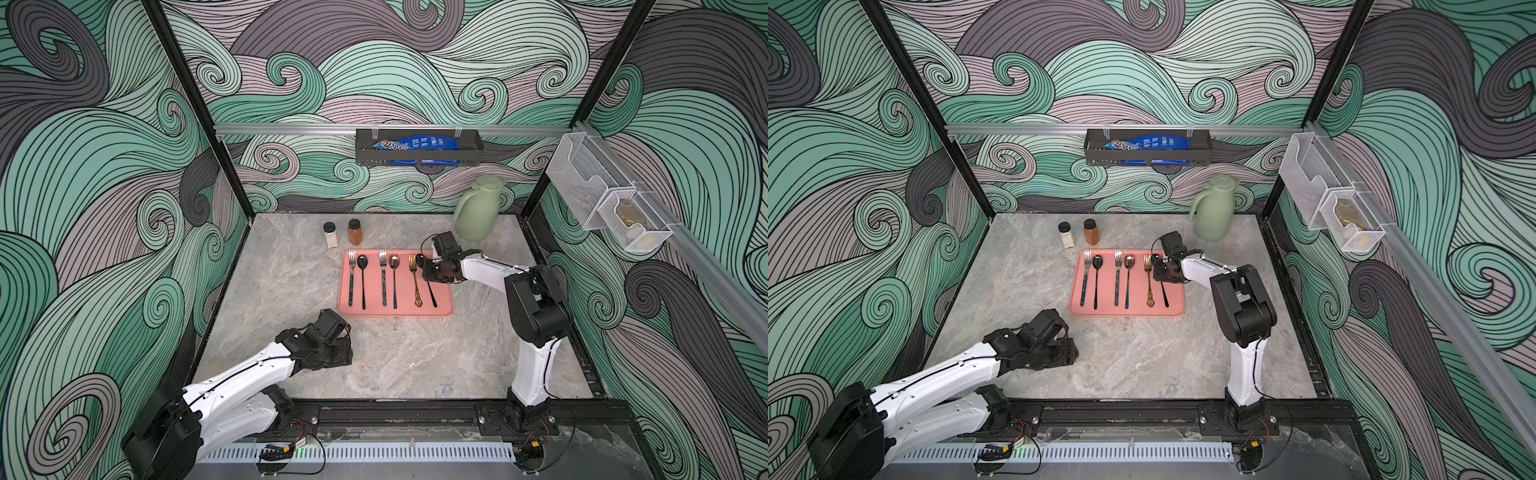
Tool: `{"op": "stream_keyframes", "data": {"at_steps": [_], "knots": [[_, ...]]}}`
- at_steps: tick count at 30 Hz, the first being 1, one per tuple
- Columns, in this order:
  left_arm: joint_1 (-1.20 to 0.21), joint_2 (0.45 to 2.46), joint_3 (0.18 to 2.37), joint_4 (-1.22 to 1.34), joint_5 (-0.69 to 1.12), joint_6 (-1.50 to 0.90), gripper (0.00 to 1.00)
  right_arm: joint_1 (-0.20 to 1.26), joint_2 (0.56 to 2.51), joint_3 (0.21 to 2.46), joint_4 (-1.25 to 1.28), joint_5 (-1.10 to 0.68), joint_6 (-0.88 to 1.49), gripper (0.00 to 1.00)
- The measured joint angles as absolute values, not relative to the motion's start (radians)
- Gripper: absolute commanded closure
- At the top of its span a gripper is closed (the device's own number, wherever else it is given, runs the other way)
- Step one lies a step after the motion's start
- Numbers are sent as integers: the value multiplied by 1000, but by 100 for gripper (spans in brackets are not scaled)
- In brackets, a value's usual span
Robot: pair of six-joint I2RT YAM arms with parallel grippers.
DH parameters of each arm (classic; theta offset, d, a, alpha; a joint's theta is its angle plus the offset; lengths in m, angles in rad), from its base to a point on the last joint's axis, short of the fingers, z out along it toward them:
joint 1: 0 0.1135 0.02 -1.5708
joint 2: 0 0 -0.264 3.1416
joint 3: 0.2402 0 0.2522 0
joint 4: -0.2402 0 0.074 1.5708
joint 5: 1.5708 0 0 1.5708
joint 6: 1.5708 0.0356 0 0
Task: Set the spoon and fork side by side
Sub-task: Place the spoon on the tray.
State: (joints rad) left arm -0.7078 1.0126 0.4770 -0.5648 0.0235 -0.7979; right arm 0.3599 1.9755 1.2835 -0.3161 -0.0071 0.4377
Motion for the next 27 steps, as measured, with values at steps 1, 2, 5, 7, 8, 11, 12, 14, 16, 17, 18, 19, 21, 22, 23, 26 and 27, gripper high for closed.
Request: {"op": "stream_keyframes", "data": {"at_steps": [1, 2, 5, 7, 8, 11, 12, 14, 16, 17, 18, 19, 21, 22, 23, 26, 27], "knots": [[-708, 1013, 477, -565, 23, -798, 29, 361, 1981, 1283, -316, -7, 440, 75], [-708, 1013, 477, -564, 23, -798, 29, 361, 1985, 1283, -317, -6, 444, 76], [-708, 1013, 481, -569, 19, -797, 29, 366, 1997, 1283, -318, -2, 456, 79], [-708, 1013, 496, -577, 12, -795, 29, 367, 1997, 1283, -318, 3, 461, 80], [-708, 1012, 505, -579, 8, -794, 29, 368, 1998, 1283, -318, 6, 464, 82], [-708, 1007, 523, -578, 2, -793, 29, 373, 1998, 1283, -318, 16, 476, 83], [-708, 1002, 523, -577, 0, -793, 29, 376, 1998, 1283, -318, 18, 480, 84], [-708, 993, 523, -582, -5, -793, 29, 385, 1998, 1282, -318, 24, 488, 84], [-708, 986, 523, -583, -9, -793, 29, 395, 1996, 1279, -316, 27, 499, 83], [-707, 982, 523, -583, -12, -793, 29, 400, 1994, 1275, -312, 27, 505, 83], [-707, 977, 523, -583, -14, -793, 29, 403, 1990, 1269, -309, 27, 512, 82], [-707, 973, 523, -584, -15, -793, 29, 405, 1985, 1262, -308, 27, 518, 81], [-706, 965, 523, -584, -16, -793, 29, 409, 1975, 1251, -310, 27, 528, 79], [-706, 962, 523, -584, -17, -793, 29, 410, 1971, 1248, -311, 27, 532, 78], [-706, 958, 523, -584, -17, -793, 29, 410, 1969, 1247, -315, 27, 536, 76], [-704, 954, 523, -584, -26, -787, 29, 410, 1957, 1243, -330, 33, 539, 74], [-701, 953, 523, -583, -35, -781, 29, 410, 1948, 1238, -335, 37, 538, 72]]}}
